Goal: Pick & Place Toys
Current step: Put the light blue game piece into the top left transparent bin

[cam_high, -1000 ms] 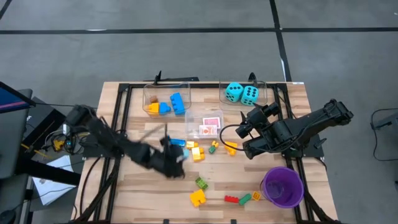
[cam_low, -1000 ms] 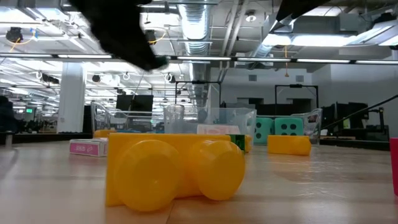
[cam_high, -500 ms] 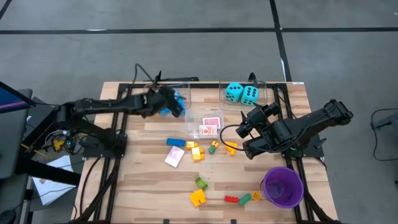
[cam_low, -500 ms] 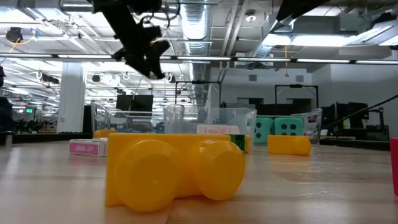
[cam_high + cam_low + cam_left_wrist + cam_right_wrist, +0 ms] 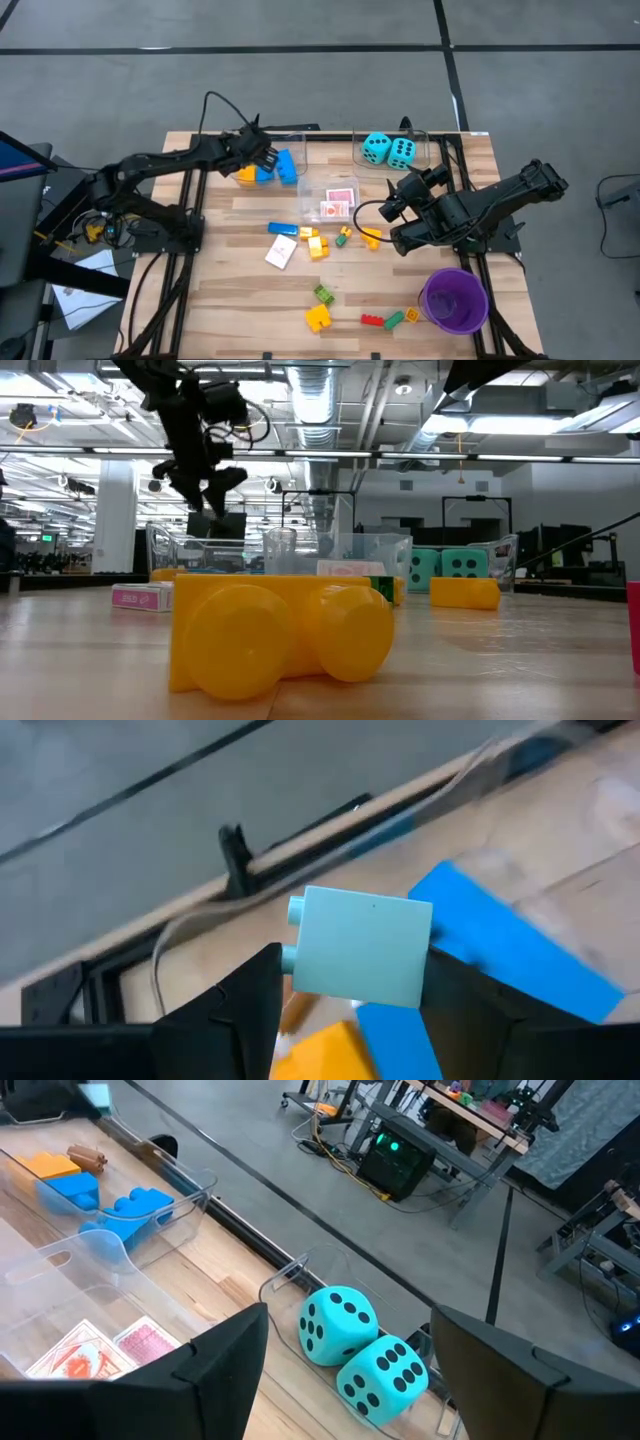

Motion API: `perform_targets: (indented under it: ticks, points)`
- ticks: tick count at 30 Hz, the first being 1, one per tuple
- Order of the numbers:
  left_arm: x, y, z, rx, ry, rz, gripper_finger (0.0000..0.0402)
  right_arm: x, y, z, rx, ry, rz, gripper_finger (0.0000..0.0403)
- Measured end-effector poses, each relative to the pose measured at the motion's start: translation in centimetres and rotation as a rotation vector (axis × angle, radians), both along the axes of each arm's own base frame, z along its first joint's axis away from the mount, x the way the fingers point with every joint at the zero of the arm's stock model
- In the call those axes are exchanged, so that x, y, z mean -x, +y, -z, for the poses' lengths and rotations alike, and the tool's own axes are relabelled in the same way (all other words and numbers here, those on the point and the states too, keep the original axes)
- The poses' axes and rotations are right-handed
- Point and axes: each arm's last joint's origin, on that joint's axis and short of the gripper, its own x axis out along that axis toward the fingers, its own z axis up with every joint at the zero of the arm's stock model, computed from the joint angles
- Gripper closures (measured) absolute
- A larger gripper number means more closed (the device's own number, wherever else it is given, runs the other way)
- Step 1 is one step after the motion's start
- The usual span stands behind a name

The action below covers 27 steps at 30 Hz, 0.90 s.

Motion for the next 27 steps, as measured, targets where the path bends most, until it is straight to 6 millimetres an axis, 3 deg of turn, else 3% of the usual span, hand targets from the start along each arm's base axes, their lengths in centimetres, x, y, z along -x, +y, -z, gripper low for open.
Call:
perform_targets:
  ticks: [6,12,27]
  points:
    - [1.6,0.3,2.7,0.041,0.049,-0.052,0.0205,0.0,0.0,0.0,0.000,0.000,0.000,0.0131]
    - [2.1,0.5,3.9,0.033,0.035,-0.073,0.0205,0.0,0.0,0.0,-0.003,0.000,0.001,0.0131]
    - [2.2,0.5,4.3,0.028,0.032,-0.074,0.0190,0.0,0.0,0.0,-0.003,0.000,0.000,0.0131]
